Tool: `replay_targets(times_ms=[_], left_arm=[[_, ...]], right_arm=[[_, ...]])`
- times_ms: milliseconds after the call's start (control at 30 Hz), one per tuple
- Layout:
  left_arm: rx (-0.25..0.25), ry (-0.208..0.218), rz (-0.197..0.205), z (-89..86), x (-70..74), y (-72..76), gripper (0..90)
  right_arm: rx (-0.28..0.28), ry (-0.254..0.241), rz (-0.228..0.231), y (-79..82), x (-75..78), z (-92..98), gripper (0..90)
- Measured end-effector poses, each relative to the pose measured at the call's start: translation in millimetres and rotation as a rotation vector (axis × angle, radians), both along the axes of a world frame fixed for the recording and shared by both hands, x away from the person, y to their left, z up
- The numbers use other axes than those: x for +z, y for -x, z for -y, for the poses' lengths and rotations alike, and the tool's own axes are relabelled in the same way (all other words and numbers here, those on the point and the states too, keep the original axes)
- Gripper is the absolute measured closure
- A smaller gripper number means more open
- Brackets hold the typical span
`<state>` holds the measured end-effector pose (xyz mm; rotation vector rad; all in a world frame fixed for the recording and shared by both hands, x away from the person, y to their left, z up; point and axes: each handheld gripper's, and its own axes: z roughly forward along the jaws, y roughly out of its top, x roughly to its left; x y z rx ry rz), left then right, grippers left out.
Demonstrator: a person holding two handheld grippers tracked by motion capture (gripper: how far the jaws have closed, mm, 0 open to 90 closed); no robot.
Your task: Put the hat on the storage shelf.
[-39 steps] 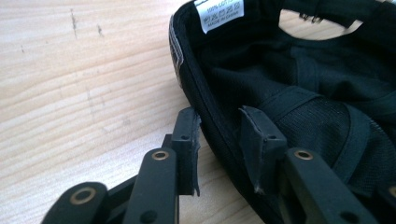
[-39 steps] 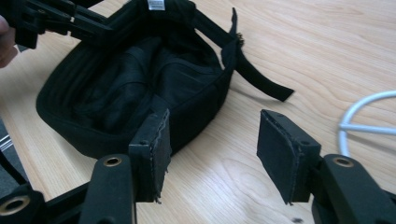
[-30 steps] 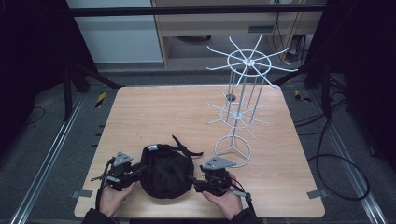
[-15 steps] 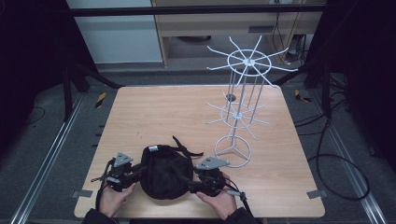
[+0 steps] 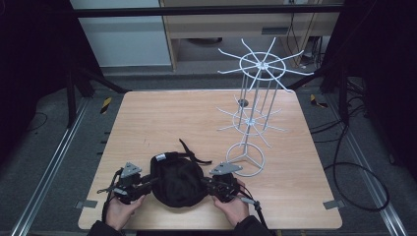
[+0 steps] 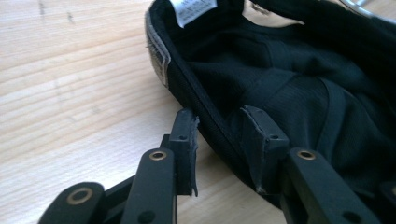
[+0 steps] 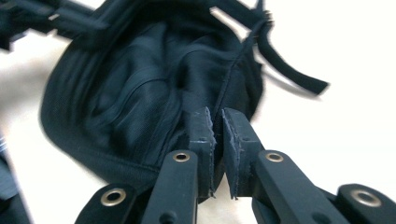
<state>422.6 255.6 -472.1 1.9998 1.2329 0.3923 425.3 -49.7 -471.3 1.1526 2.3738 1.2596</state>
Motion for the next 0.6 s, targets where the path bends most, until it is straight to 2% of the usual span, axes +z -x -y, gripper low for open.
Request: replay_targets(times_ms=[67,167,233,300,400,433,467,500,533,567,600], left_arm=[[-0.003,0.001,0.004,2.0,1.0,1.7,63.6],[0.001,0.011,0.036,0.8,6.1,2.7,55.6],[0.019,0.023,0.061,-1.3,8.7,1.4,50.2],[0.038,0.031,0.068,-3.8,9.8,-2.9,48.7],[0.05,0.018,0.044,-4.4,6.4,-9.3,49.9],[0.043,0.028,0.009,-5.0,3.7,-11.5,56.4],[0.043,0.028,0.009,-5.0,3.7,-11.5,58.9],[0.047,0.026,-0.006,-4.8,2.4,-11.7,58.9],[0.045,0.021,-0.024,-4.6,0.5,-11.8,63.1],[0.045,0.021,-0.024,-4.6,0.5,-11.8,64.6],[0.047,0.026,-0.032,-4.6,-0.1,-11.9,65.8]], right_arm=[[-0.018,-0.008,0.0,-2.7,-0.2,4.2,80.8],[-0.032,-0.021,-0.004,-2.6,2.2,8.1,69.2],[-0.035,-0.028,-0.006,-1.0,5.2,9.2,63.9],[-0.03,-0.033,-0.018,0.7,6.5,10.1,61.3],[-0.033,-0.015,-0.037,1.7,2.0,9.8,59.7],[-0.039,-0.005,-0.047,0.2,-1.8,9.7,58.9],[-0.039,-0.005,-0.047,0.2,-1.8,9.7,58.9],[-0.039,-0.009,-0.06,-0.9,-3.5,9.8,58.9],[-0.043,-0.007,-0.074,-2.7,-7.1,9.1,59.2],[-0.043,-0.007,-0.074,-2.7,-7.1,9.1,59.2],[-0.049,0.003,-0.1,-3.3,-10.3,7.5,62.6]])
